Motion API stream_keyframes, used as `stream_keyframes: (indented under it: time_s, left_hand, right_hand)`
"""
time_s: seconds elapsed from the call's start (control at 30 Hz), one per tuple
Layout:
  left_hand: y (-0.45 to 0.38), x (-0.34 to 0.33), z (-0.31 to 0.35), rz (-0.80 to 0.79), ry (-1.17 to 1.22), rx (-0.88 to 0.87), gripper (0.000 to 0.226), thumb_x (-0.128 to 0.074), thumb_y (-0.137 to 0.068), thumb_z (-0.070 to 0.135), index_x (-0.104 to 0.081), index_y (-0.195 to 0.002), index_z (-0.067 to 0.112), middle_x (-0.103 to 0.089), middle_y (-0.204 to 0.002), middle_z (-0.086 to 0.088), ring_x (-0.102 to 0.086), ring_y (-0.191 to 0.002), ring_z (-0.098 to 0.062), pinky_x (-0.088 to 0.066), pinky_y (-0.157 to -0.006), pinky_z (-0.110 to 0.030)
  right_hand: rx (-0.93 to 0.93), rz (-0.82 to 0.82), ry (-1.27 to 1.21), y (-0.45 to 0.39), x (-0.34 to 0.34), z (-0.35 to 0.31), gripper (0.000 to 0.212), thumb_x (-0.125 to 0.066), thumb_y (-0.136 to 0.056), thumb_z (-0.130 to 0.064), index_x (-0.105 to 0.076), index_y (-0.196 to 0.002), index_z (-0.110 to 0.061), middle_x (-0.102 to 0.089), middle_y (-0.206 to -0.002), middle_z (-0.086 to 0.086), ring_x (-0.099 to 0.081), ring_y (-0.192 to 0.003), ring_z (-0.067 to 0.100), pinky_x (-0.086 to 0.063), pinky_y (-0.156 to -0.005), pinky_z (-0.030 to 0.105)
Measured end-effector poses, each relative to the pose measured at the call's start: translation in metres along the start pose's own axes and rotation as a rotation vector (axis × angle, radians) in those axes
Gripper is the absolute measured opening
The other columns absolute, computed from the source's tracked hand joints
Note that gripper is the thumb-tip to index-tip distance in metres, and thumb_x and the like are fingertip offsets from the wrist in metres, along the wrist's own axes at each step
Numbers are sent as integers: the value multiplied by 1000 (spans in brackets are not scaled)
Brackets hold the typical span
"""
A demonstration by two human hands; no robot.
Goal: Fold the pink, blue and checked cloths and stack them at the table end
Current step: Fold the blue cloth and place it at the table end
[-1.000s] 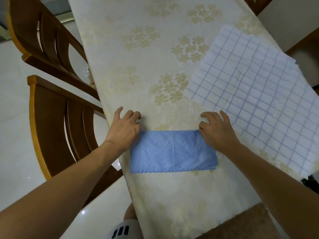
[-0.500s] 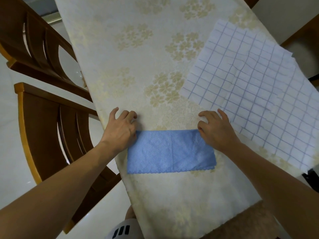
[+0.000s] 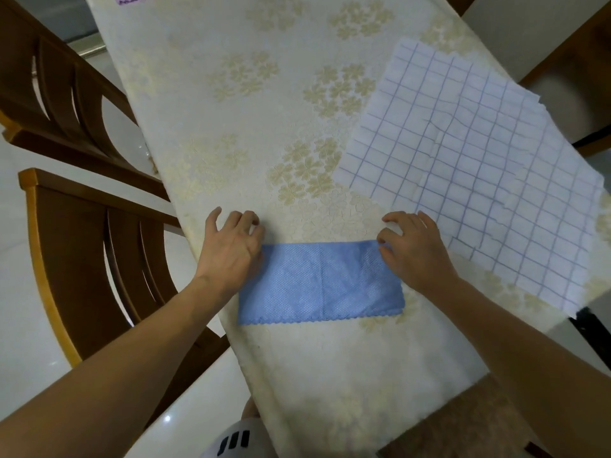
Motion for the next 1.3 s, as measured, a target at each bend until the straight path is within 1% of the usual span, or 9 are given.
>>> stream_keyframes:
  time_s: [0.13,0.2,0.27,0.37,0.53,0.7,0.9,1.13,1.3]
  left_hand:
    - [19,15,40,119,111,-102,21,-65,-81,21,-68,-99,10,-64,-112,-9,-61,-102,-30,-32,-106,-60]
    - [30,13,64,135,160,-153,30,-56,-83,26,-66,-106,9,-63,-116,-11,-61,-104,-30,-31,-107,-59]
    - [39,5,89,95,203,-190,47,-47,-86,33,-62,-121,7,-59,-130,-13,-58,-114,-30,-27,-110,-55]
    - [44,-13,112,21,248,-163,65,-41,-94,43,-40,-147,5,-37,-156,-11,-37,-142,-27,-22,-117,-49]
    - [36,-35,113,1,293,-69,70,-27,-102,50,-17,-156,8,-14,-165,-7,-10,-152,-19,-15,-122,-48]
    - [42,-61,73,-47,284,47,76,-23,-100,59,-7,-158,11,-5,-166,-3,-2,-153,-16,-10,-124,-47]
    - [51,-68,45,-87,253,94,79,-18,-99,64,3,-157,15,4,-166,-2,8,-152,-16,-4,-124,-44]
    - [44,-57,77,-82,322,44,80,-24,-100,62,0,-157,12,2,-166,-3,5,-153,-16,-6,-124,-47]
    - [51,-66,65,-78,326,10,77,-24,-100,61,-4,-158,14,-3,-166,-1,-2,-153,-16,-10,-124,-47]
  right_hand:
    - [45,-2,19,37,5,-6,25,-48,-92,-25,-71,-87,-16,-66,-117,10,-65,-104,27,-39,-106,53]
    - [49,-15,-14,54,-1,-11,29,-47,-92,-25,-73,-97,-13,-66,-120,13,-64,-108,29,-36,-108,52]
    - [39,-45,-41,63,-10,-21,37,-47,-94,-26,-71,-115,-7,-63,-129,18,-61,-118,34,-34,-111,50]
    - [-2,-123,-48,57,-26,-47,53,-46,-98,-35,-55,-138,-1,-48,-149,18,-45,-139,34,-35,-115,49]
    - [-67,-252,-86,33,-52,-77,75,-28,-102,-55,-24,-156,-5,-19,-165,11,-15,-153,24,-19,-124,42]
    - [-113,-303,-61,41,-70,-69,85,-17,-100,-67,-10,-158,-5,-6,-167,11,-4,-155,22,-9,-126,41]
    - [-198,-332,-25,54,-66,-39,92,-13,-97,-72,-8,-158,-4,-4,-167,12,-2,-155,24,-16,-124,47]
    - [-191,-275,-60,38,-58,-60,93,-19,-97,-71,-14,-157,-1,-8,-167,14,-5,-155,25,-14,-125,47]
    - [-202,-293,-30,60,-67,-34,90,-14,-98,-71,-10,-158,-4,-6,-167,10,-4,-155,23,-16,-124,46]
Point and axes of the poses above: each hand's wrist, its own y-axis away from the middle knuckle, its own x-axis out of the back of the hand, z = x × y, the point moved 8 cm from there along -y, towards the middle knuckle
